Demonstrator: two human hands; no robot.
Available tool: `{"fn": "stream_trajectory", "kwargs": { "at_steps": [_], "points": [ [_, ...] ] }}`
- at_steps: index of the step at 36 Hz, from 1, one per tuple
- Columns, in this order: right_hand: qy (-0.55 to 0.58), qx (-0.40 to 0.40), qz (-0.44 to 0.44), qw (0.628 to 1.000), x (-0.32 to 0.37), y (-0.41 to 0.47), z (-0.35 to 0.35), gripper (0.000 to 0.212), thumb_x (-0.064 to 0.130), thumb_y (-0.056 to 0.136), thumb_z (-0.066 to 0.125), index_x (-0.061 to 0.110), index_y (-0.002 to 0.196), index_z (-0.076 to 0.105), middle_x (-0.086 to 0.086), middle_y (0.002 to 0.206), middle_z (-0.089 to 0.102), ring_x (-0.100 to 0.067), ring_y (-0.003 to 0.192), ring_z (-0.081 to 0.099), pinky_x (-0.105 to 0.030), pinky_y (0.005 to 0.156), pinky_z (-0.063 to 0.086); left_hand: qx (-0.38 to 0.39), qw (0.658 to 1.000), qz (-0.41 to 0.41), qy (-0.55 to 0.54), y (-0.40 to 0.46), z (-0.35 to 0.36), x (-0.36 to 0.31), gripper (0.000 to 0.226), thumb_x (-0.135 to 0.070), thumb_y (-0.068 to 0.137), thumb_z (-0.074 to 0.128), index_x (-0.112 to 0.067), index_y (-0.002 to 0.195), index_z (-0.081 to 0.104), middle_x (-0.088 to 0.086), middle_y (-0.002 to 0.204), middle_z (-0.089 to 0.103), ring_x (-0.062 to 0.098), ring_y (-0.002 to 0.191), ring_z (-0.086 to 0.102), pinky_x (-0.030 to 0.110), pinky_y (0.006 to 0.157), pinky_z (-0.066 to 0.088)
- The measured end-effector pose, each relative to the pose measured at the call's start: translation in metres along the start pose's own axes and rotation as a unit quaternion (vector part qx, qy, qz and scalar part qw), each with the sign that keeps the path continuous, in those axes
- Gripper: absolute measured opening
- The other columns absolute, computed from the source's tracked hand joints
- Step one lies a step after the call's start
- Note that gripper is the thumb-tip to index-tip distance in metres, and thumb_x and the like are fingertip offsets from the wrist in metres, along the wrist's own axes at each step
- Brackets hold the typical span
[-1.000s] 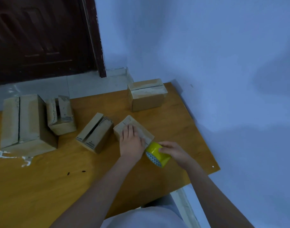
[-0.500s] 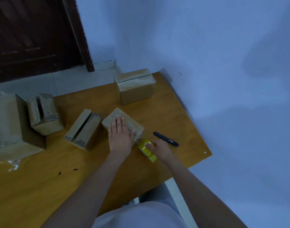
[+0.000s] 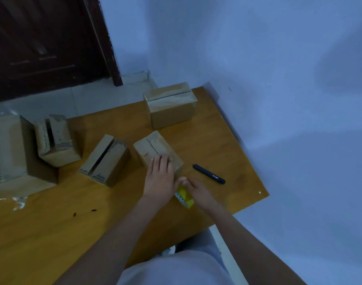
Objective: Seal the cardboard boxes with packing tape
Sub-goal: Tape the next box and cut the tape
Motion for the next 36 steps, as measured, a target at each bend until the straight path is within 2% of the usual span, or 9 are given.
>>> {"fn": "stream_trajectory", "kwargs": {
  "at_steps": [4, 8, 12, 14, 17, 22, 26, 28, 36],
  "points": [
    [0.164, -0.008, 0.03, 0.986, -0.016, -0.002, -0.001, 0.028, 0.029, 0.098, 0.046, 0.013, 0.12, 0.054, 0.002, 0.113, 0.059, -0.013, 0.108, 0.054, -0.022, 0.086, 0.043, 0.02, 1.0, -0.012, 0.002, 0.001, 0.008, -0.004, 0.083, -0.062, 0.087, 0.026, 0.006, 0.123, 0.055, 0.023, 0.126, 0.054, 0.041, 0.125, 0.046, 0.051, 0.108, 0.035],
    [0.284, -0.086, 0.058, 0.953, -0.03, 0.008, -0.021, 0.025, 0.022, 0.099, 0.043, 0.01, 0.115, 0.058, -0.01, 0.119, 0.058, -0.026, 0.118, 0.052, -0.038, 0.105, 0.04, -0.011, 1.0, -0.008, 0.002, -0.002, 0.01, -0.003, 0.075, -0.057, 0.084, 0.051, 0.005, 0.126, 0.054, 0.022, 0.128, 0.054, 0.04, 0.127, 0.046, 0.049, 0.11, 0.032],
    [-0.048, -0.214, 0.033, 0.975, -0.025, 0.021, -0.067, 0.023, 0.017, 0.092, 0.056, 0.007, 0.112, 0.052, -0.007, 0.114, 0.045, -0.028, 0.113, 0.044, -0.029, 0.084, 0.034, -0.029, 0.999, -0.016, 0.003, -0.003, 0.007, -0.001, 0.078, -0.059, 0.082, 0.047, 0.003, 0.129, 0.051, 0.02, 0.13, 0.052, 0.038, 0.129, 0.044, 0.047, 0.11, 0.028],
    [-0.254, -0.248, 0.057, 0.933, -0.026, 0.026, -0.084, 0.035, 0.019, 0.089, 0.056, 0.006, 0.12, 0.045, -0.011, 0.125, 0.038, -0.03, 0.119, 0.035, -0.037, 0.091, 0.033, -0.025, 0.999, -0.022, -0.001, -0.004, 0.008, -0.001, 0.078, -0.061, 0.086, 0.039, 0.002, 0.131, 0.049, 0.019, 0.132, 0.051, 0.037, 0.13, 0.042, 0.046, 0.111, 0.026],
    [-0.374, -0.203, 0.092, 0.9, -0.036, 0.033, -0.089, 0.035, 0.026, 0.093, 0.051, 0.012, 0.124, 0.041, -0.01, 0.132, 0.034, -0.031, 0.123, 0.032, -0.044, 0.101, 0.031, -0.025, 0.999, -0.034, -0.005, -0.006, 0.008, 0.002, 0.081, -0.064, 0.086, 0.03, -0.001, 0.134, 0.048, 0.016, 0.135, 0.05, 0.034, 0.132, 0.041, 0.045, 0.112, 0.025],
    [-0.409, -0.166, 0.027, 0.897, -0.033, 0.035, -0.09, 0.026, 0.025, 0.1, 0.04, 0.008, 0.119, 0.045, -0.011, 0.121, 0.048, -0.026, 0.109, 0.047, -0.036, 0.086, 0.041, -0.015, 0.999, -0.039, -0.006, -0.007, 0.009, 0.003, 0.083, -0.066, 0.087, 0.028, -0.003, 0.14, 0.043, 0.013, 0.142, 0.046, 0.03, 0.137, 0.036, 0.044, 0.115, 0.023],
    [-0.269, -0.148, -0.036, 0.951, -0.028, 0.021, -0.094, 0.027, 0.024, 0.101, 0.036, 0.003, 0.114, 0.048, -0.004, 0.082, 0.054, -0.018, 0.065, 0.05, -0.026, 0.051, 0.035, 0.006, 0.999, -0.043, -0.007, -0.009, 0.014, 0.005, 0.086, -0.068, 0.087, 0.025, -0.005, 0.144, 0.037, 0.012, 0.148, 0.039, 0.028, 0.141, 0.03, 0.041, 0.116, 0.016],
    [-0.236, -0.145, -0.099, 0.956, -0.016, 0.008, -0.096, 0.028, 0.027, 0.099, 0.043, 0.006, 0.114, 0.054, 0.003, 0.074, 0.053, -0.013, 0.058, 0.05, -0.021, 0.049, 0.034, 0.011, 0.999, -0.043, -0.006, -0.01, 0.015, 0.005, 0.087, -0.068, 0.086, 0.026, -0.005, 0.144, 0.036, 0.012, 0.148, 0.039, 0.028, 0.141, 0.03, 0.041, 0.114, 0.015],
    [-0.407, -0.16, -0.304, 0.846, 0.045, -0.04, -0.079, 0.034, 0.044, 0.09, 0.044, 0.025, 0.106, 0.068, 0.006, 0.081, 0.058, -0.01, 0.065, 0.055, -0.022, 0.042, 0.041, 0.01, 0.999, -0.041, -0.014, -0.009, 0.016, 0.005, 0.088, -0.069, 0.086, 0.026, -0.004, 0.144, 0.037, 0.011, 0.147, 0.04, 0.028, 0.14, 0.029, 0.041, 0.115, 0.013]
  ]
}}
Point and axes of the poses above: each hand's wrist, its own y-axis towards the middle knuckle, its own z-axis out of the palm, x = y × z, the point moved 9 cm from there along y, towards the middle knuckle
